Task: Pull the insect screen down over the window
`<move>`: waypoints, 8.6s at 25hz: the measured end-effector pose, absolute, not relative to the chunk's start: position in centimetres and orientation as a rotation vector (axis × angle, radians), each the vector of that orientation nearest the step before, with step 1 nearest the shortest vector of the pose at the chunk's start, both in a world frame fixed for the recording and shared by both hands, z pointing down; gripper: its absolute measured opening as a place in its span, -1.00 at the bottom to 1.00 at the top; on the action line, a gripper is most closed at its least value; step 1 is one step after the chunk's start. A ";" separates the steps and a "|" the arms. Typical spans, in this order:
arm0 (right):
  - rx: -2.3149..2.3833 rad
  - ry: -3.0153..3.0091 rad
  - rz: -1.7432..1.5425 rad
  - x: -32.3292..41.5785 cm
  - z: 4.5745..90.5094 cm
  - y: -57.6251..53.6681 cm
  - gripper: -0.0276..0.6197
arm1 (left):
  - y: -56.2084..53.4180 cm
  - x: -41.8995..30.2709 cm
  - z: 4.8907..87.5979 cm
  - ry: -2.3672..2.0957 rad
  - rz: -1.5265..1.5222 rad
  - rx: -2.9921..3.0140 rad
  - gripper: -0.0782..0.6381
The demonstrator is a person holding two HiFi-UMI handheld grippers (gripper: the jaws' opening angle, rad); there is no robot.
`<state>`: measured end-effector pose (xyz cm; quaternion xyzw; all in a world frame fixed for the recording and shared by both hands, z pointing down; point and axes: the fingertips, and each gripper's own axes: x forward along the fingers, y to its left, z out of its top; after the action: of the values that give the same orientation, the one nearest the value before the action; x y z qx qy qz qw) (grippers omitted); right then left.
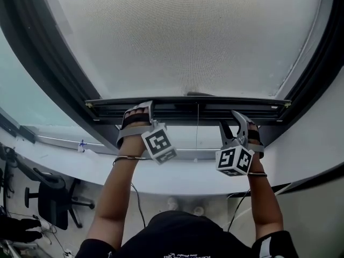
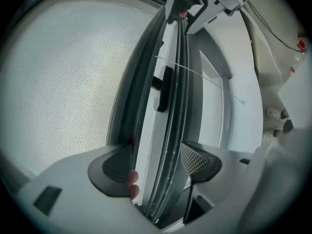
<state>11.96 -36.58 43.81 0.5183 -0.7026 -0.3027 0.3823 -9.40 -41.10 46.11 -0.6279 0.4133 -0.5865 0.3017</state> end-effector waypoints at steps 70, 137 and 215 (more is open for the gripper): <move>0.908 -1.427 -0.707 16.4 51.6 -38.5 -0.14 | -40.5 -9.2 53.0 1.008 -1.568 -1.577 0.09; 1.451 -2.257 -0.496 12.2 40.0 -27.9 -0.47 | -27.3 -5.1 42.4 1.538 -0.643 -2.359 -0.10; 1.734 -2.402 -0.162 9.9 44.5 23.7 -0.90 | 22.7 -8.9 44.9 1.887 -0.181 -2.611 -0.77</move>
<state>9.90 23.73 44.54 0.5822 -0.8065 -0.0544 0.0875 -8.92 22.68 44.89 -0.8085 0.5843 -0.0561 -0.0427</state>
